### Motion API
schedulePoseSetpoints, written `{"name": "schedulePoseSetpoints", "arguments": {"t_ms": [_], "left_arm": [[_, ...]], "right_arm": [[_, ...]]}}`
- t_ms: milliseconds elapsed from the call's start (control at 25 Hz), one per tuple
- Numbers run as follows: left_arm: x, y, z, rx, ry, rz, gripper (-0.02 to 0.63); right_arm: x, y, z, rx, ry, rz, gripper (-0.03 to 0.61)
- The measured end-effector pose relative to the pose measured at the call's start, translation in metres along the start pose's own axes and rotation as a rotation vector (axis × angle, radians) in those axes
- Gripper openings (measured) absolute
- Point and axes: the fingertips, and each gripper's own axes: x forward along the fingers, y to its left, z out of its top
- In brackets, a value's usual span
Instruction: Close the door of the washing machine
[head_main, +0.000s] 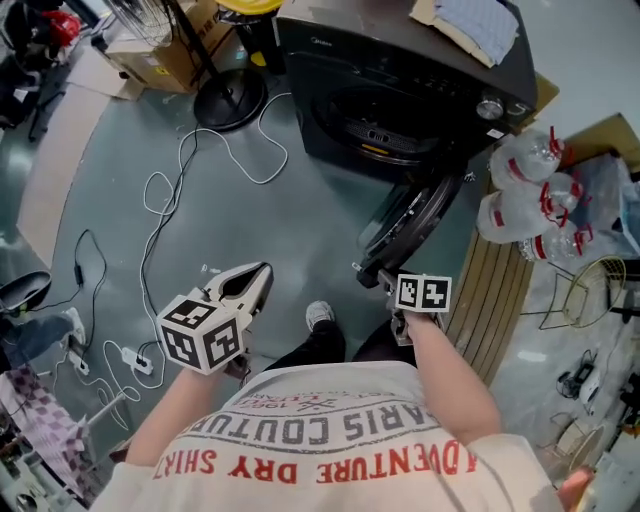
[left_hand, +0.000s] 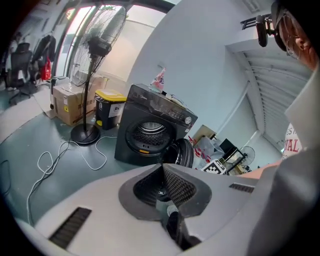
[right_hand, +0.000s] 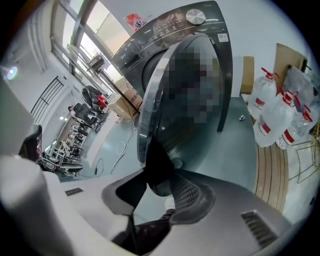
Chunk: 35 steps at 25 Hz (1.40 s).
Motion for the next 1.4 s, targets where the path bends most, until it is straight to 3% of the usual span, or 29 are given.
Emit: {"name": "schedulePoseSetpoints", "arguments": {"t_ms": [240, 720, 960, 1160, 1400], "left_arm": [[-0.023, 0.039, -0.004, -0.058, -0.029, 0.068, 0.032], [-0.049, 0.086, 0.004, -0.147, -0.055, 0.186, 0.032], [-0.045, 0.111, 0.027, -0.173, -0.055, 0.223, 0.032], [-0.033, 0.129, 0.052, -0.186, -0.051, 0.245, 0.032], [-0.015, 0.143, 0.088, -0.176, -0.042, 0.243, 0.032]], "right_arm": [[0.026, 0.032, 0.025, 0.063, -0.003, 0.016, 0.155], [0.070, 0.087, 0.080, 0.071, 0.034, 0.111, 0.166], [0.089, 0.109, 0.112, 0.001, 0.039, 0.154, 0.143], [0.104, 0.122, 0.139, -0.118, 0.063, 0.166, 0.129], [0.120, 0.131, 0.172, -0.148, 0.091, 0.199, 0.113]]}}
